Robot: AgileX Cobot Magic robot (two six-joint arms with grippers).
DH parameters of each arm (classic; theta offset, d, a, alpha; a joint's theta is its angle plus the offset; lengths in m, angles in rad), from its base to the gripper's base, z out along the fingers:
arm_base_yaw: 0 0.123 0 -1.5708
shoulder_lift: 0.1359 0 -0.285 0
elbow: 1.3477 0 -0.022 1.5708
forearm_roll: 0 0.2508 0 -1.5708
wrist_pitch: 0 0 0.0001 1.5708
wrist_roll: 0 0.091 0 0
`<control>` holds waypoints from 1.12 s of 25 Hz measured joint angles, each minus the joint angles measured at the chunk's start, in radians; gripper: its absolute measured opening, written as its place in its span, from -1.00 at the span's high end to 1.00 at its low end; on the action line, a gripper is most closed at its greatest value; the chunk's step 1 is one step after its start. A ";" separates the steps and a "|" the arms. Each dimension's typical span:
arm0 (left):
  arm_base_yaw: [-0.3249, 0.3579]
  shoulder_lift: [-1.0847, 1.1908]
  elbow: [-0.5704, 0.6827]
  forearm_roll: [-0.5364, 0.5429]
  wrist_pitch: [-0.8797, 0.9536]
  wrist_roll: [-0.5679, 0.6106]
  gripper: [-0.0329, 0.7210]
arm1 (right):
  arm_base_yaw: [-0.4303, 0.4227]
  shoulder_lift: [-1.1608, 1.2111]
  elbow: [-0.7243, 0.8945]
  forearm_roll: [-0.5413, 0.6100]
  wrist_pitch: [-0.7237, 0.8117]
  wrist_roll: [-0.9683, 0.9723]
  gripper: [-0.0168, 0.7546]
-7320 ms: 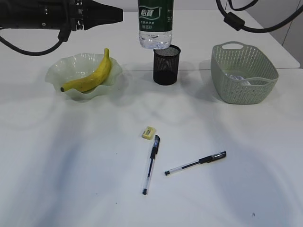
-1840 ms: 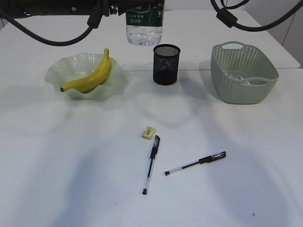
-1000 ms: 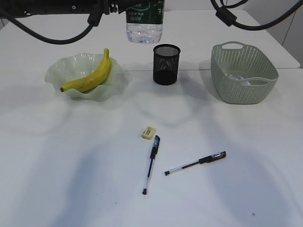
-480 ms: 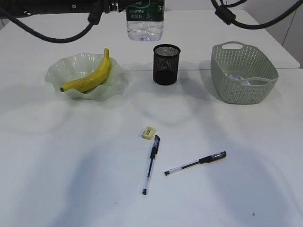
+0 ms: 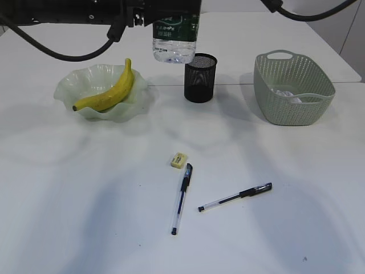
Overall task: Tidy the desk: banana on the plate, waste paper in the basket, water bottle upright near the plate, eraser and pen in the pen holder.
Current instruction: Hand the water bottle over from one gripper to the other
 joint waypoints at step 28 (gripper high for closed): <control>0.077 0.000 0.000 0.002 -0.063 0.000 -0.10 | -0.010 0.000 -0.001 -0.238 -0.213 0.082 -0.55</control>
